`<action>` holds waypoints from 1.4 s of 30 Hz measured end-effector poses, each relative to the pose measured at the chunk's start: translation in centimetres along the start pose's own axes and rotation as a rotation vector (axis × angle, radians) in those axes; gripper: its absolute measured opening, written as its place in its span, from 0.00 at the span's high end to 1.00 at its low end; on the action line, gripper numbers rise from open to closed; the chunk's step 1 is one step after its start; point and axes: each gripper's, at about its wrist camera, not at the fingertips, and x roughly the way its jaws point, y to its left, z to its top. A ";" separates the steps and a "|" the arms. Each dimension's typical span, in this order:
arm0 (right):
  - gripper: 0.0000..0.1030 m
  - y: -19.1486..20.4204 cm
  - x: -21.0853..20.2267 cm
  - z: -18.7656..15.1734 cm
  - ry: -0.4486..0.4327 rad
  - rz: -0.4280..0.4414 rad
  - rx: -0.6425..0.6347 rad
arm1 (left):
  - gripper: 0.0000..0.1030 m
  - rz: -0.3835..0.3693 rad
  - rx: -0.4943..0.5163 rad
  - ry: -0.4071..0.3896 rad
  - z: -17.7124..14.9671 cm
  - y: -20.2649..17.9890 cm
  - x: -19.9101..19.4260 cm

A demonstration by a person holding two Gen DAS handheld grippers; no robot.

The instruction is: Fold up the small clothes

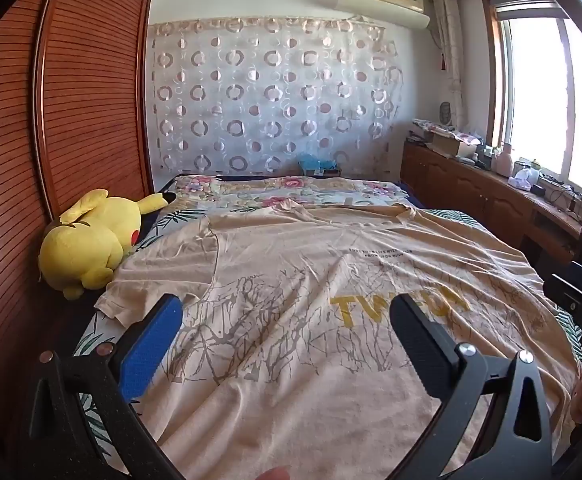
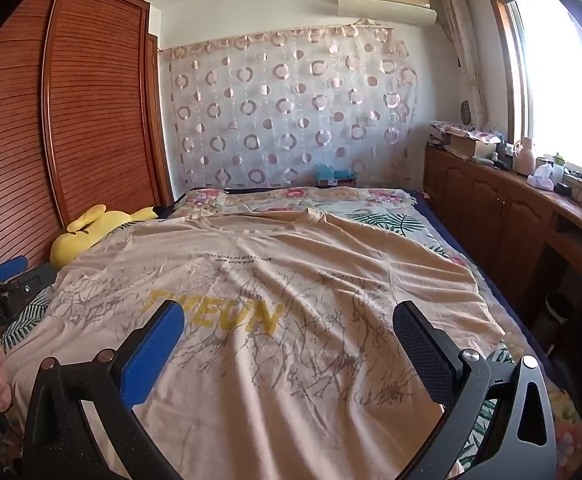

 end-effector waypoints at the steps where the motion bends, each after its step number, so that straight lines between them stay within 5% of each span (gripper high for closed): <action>1: 0.00 0.0 0.0 0.0 -0.004 0.002 0.002 | 0.00 -0.002 0.000 0.001 0.0 0.0 0.0; 42: 0.00 -0.2 -0.4 0.2 -0.010 -0.002 0.017 | 0.00 0.009 0.007 -0.015 0.5 0.0 -0.7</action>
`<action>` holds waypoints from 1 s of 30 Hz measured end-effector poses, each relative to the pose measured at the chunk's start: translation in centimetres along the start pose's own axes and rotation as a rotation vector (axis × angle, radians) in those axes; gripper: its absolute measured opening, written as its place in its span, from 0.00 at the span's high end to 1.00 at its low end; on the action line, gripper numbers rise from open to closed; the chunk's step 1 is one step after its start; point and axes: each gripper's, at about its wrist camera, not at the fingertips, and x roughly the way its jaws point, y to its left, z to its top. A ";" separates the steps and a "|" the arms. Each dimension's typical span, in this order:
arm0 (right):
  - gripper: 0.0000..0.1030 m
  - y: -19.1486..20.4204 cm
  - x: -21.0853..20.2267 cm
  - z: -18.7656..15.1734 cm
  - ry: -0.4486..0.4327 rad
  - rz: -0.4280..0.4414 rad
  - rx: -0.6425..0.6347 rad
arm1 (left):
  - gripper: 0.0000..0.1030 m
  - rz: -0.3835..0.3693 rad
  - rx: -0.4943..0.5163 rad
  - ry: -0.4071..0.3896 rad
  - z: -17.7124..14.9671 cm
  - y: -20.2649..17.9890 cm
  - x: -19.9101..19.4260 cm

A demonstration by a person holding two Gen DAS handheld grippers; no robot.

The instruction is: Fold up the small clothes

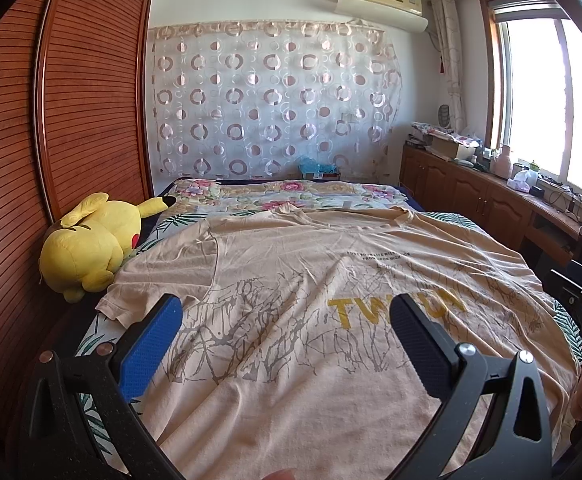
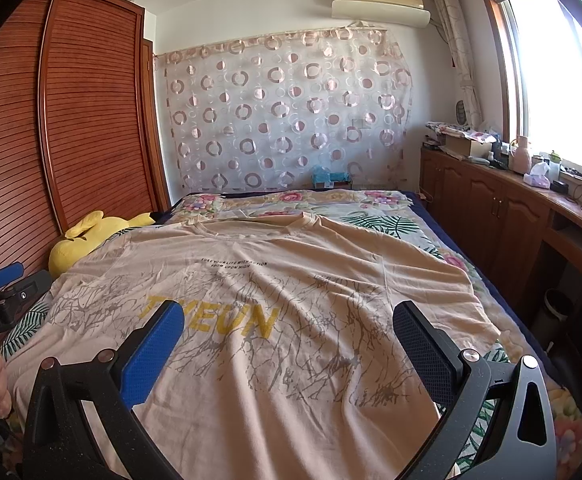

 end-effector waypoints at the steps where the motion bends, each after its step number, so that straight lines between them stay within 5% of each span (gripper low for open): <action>1: 0.00 0.0 0.0 0.0 0.000 0.001 0.000 | 0.00 0.000 0.000 0.000 0.0 0.0 0.0; 30: 0.00 0.0 -0.1 0.1 -0.002 -0.002 -0.001 | 0.00 0.000 0.003 -0.001 0.3 -0.2 -0.3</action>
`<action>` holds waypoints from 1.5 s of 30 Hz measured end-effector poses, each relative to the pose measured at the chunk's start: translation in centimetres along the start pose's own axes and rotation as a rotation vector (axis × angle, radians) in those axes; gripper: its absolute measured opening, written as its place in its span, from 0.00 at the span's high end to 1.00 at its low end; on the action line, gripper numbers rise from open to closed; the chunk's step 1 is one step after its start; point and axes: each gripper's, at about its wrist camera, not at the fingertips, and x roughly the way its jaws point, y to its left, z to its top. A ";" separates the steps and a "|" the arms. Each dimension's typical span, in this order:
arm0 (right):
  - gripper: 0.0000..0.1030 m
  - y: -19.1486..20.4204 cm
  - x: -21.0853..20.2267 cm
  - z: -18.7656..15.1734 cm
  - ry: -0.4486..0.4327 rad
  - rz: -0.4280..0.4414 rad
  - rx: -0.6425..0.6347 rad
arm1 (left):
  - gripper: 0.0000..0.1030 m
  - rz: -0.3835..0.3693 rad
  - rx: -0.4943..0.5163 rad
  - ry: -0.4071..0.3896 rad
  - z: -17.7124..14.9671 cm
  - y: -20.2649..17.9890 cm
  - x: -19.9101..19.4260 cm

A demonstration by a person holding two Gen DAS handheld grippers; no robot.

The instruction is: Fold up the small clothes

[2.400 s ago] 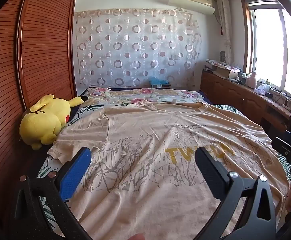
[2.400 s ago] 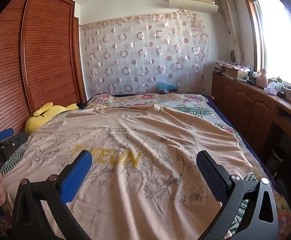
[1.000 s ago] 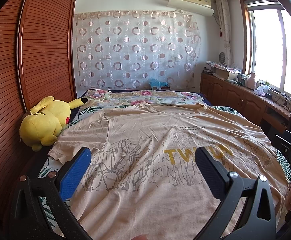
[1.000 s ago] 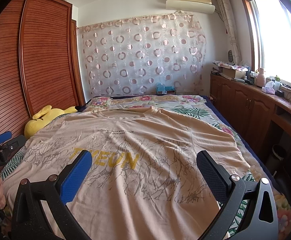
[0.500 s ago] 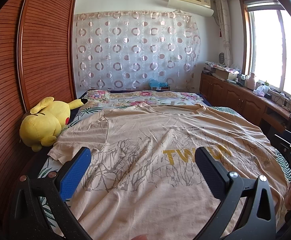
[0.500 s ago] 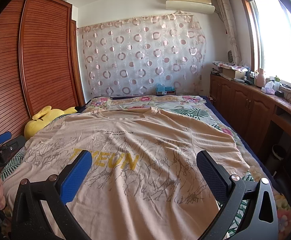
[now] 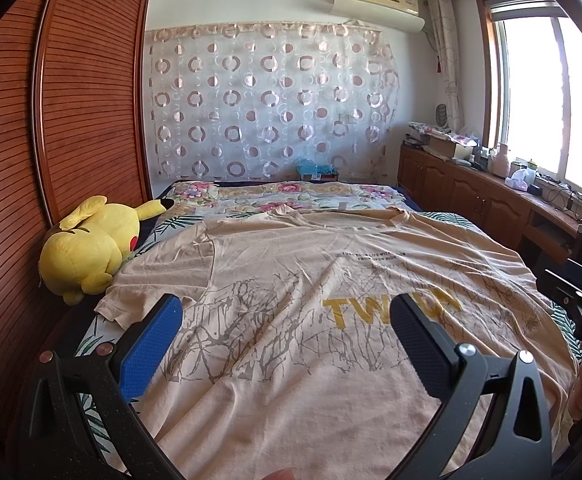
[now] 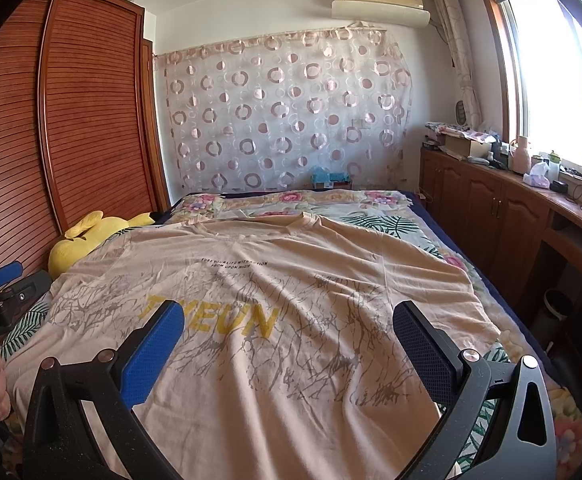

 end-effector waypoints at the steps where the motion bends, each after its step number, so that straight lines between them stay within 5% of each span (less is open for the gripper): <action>1: 0.00 0.0 0.0 0.0 0.000 0.000 0.001 | 0.00 -0.001 0.000 0.000 0.0 0.0 0.0; 31: 0.00 -0.1 0.9 -0.3 0.033 0.030 0.009 | 0.00 -0.008 -0.010 0.040 0.9 -0.8 -0.4; 45: 0.00 1.2 4.2 2.0 0.109 0.149 -0.087 | 0.00 0.068 0.017 0.158 0.8 5.9 4.1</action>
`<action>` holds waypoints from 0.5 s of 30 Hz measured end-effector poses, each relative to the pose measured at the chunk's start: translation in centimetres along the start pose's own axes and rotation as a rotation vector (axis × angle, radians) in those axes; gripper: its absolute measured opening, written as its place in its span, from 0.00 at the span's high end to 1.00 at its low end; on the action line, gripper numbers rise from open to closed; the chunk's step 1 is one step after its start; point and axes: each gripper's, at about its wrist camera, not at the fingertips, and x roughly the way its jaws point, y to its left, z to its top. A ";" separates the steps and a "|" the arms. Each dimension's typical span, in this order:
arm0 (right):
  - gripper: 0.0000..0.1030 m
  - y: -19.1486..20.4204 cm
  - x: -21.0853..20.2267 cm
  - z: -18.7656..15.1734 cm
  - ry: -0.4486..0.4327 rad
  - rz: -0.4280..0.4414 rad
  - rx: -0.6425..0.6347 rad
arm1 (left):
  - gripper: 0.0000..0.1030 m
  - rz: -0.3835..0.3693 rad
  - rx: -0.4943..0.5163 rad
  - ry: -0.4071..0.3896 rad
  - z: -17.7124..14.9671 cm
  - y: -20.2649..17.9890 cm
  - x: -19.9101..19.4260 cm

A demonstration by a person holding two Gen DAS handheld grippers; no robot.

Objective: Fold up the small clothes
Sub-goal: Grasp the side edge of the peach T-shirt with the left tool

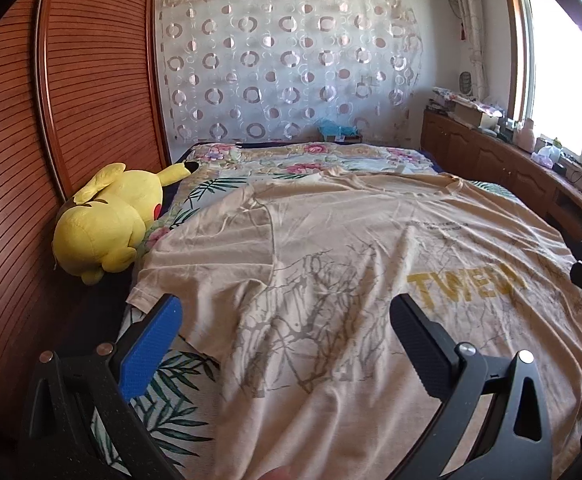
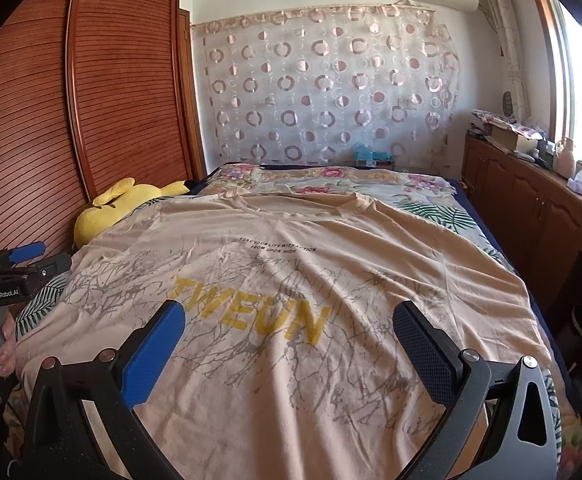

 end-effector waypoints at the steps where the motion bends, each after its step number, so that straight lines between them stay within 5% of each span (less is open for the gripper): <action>1: 0.01 0.2 0.3 0.1 0.008 0.011 -0.016 | 0.00 0.014 0.010 0.008 0.0 0.5 0.3; 15: 0.05 0.2 2.7 1.5 0.100 0.102 -0.094 | 0.00 -0.001 -0.013 0.113 0.3 7.5 2.7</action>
